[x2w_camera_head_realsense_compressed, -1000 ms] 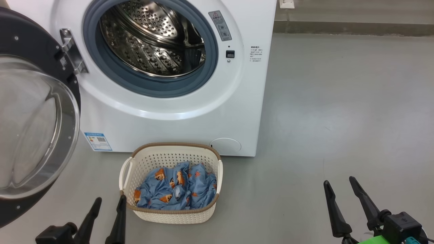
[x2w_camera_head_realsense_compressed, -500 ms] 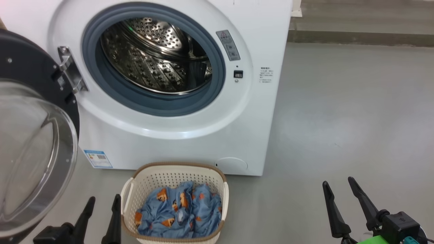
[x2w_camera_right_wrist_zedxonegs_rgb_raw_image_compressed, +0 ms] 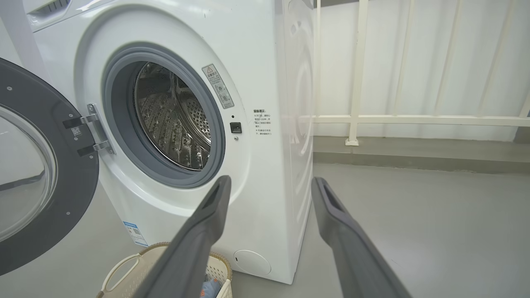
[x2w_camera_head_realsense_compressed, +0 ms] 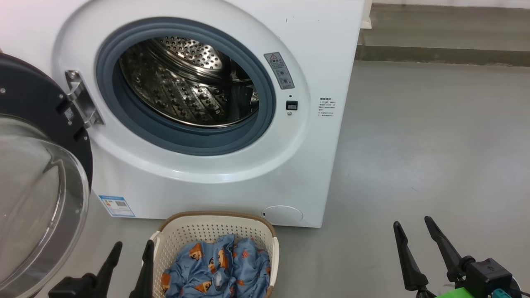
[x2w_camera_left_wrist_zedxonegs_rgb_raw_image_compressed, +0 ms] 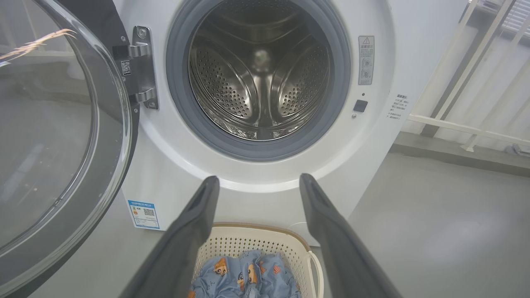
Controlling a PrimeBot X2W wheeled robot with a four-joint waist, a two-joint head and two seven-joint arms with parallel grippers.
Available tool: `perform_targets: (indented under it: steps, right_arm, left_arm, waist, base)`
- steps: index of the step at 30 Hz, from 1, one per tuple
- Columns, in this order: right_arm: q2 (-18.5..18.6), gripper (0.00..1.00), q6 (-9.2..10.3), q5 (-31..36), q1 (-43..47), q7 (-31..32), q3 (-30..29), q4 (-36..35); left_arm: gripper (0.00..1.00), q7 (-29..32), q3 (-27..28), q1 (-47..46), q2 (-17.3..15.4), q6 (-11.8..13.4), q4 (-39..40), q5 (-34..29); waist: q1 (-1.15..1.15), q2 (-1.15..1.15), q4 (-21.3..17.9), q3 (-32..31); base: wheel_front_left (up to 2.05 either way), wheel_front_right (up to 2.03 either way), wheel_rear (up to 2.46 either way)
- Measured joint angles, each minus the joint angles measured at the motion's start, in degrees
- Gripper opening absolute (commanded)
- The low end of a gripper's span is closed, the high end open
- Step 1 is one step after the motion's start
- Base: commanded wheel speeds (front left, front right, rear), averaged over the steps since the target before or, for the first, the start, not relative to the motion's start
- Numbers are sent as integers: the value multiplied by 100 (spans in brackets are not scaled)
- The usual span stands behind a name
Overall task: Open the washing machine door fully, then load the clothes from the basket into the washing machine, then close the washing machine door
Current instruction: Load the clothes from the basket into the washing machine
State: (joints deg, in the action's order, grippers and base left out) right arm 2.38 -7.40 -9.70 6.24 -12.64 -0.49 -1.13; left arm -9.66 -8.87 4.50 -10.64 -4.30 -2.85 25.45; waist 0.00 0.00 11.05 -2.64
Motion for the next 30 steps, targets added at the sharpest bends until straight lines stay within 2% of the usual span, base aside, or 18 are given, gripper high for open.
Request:
perform_targets:
  steps: [30]
  right_arm:
    - [0,100,0,11,1,45,37,-18]
  left_arm:
    - [100,-20,-204,-2,-109,52,-33,-55]
  waist:
    - [0,0,-38,161]
  base:
    - [0,0,0]
